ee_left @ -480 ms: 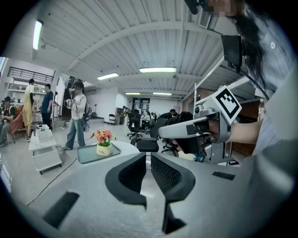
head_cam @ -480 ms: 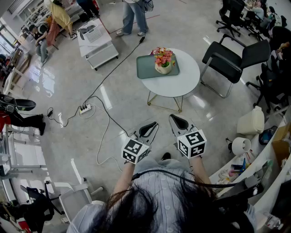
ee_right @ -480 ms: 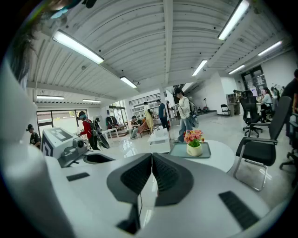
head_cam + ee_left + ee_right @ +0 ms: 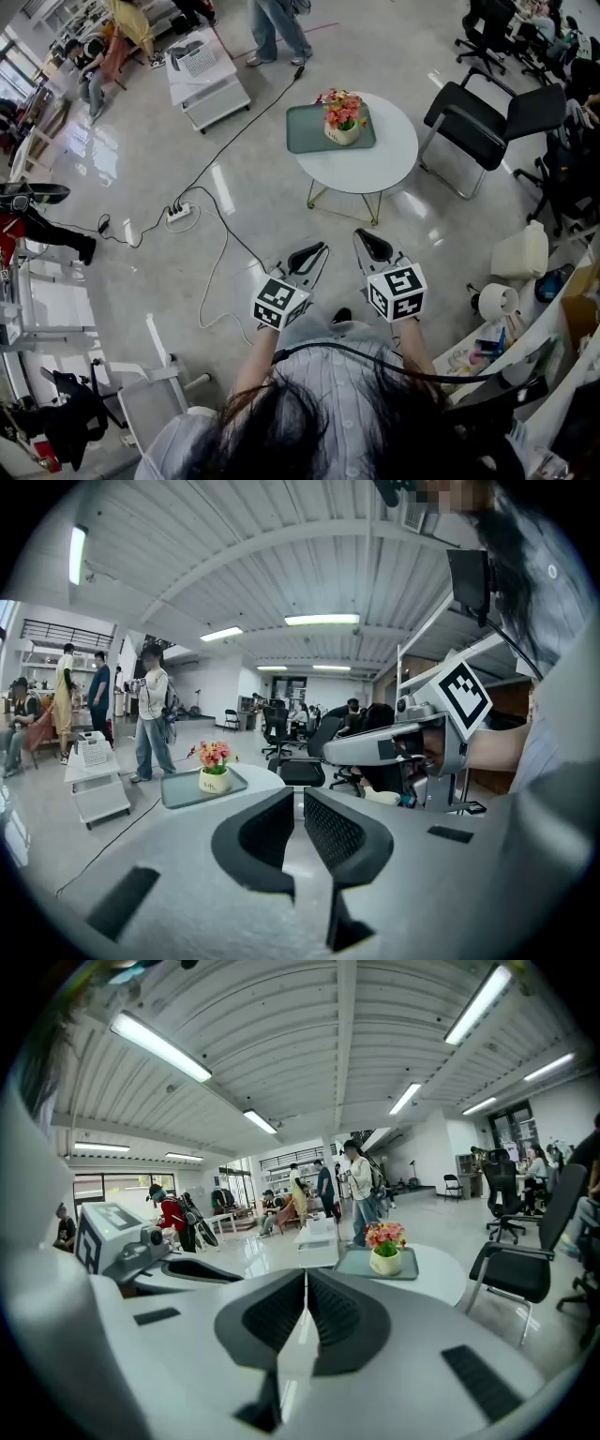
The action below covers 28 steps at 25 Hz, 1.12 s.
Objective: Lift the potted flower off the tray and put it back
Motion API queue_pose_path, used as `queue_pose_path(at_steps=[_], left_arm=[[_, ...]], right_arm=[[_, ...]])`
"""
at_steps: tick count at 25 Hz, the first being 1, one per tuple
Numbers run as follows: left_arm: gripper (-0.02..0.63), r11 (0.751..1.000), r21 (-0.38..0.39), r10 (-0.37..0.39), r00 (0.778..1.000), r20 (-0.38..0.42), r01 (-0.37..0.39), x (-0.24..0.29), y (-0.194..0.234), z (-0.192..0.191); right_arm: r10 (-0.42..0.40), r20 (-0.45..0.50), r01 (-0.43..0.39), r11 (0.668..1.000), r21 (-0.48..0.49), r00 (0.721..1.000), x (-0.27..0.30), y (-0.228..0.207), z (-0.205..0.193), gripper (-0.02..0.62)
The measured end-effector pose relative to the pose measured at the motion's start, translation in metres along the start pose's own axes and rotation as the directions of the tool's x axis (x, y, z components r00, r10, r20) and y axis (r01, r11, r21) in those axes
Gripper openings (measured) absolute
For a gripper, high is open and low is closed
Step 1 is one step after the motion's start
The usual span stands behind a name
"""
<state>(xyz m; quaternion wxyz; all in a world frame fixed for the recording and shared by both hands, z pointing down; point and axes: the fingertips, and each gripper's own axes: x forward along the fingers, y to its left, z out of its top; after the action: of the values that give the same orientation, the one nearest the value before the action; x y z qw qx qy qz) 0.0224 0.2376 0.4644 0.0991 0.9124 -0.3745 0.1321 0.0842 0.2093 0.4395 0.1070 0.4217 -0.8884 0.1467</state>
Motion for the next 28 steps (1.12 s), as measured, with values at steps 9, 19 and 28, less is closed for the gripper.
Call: queue_pose_path(at_steps=[9, 19, 28], left_arm=[[0.021, 1.000, -0.029, -0.001, 1.000, -0.018, 0.000, 0.012, 0.002, 0.000], [0.021, 0.996, -0.084, -0.011, 1.000, -0.017, 0.010, 0.034, 0.028, -0.002], [0.021, 0.996, -0.087, -0.036, 0.999, -0.030, 0.033, 0.073, 0.103, 0.015]], right_arm=[[-0.007, -0.010, 0.007, 1.000, 0.018, 1.000, -0.002, -0.012, -0.005, 0.032], [-0.010, -0.026, 0.011, 0.999, 0.051, 1.000, 0.025, -0.033, -0.003, 0.032], [-0.045, -0.054, 0.049, 0.996, 0.071, 0.998, 0.085, -0.068, 0.020, 0.032]])
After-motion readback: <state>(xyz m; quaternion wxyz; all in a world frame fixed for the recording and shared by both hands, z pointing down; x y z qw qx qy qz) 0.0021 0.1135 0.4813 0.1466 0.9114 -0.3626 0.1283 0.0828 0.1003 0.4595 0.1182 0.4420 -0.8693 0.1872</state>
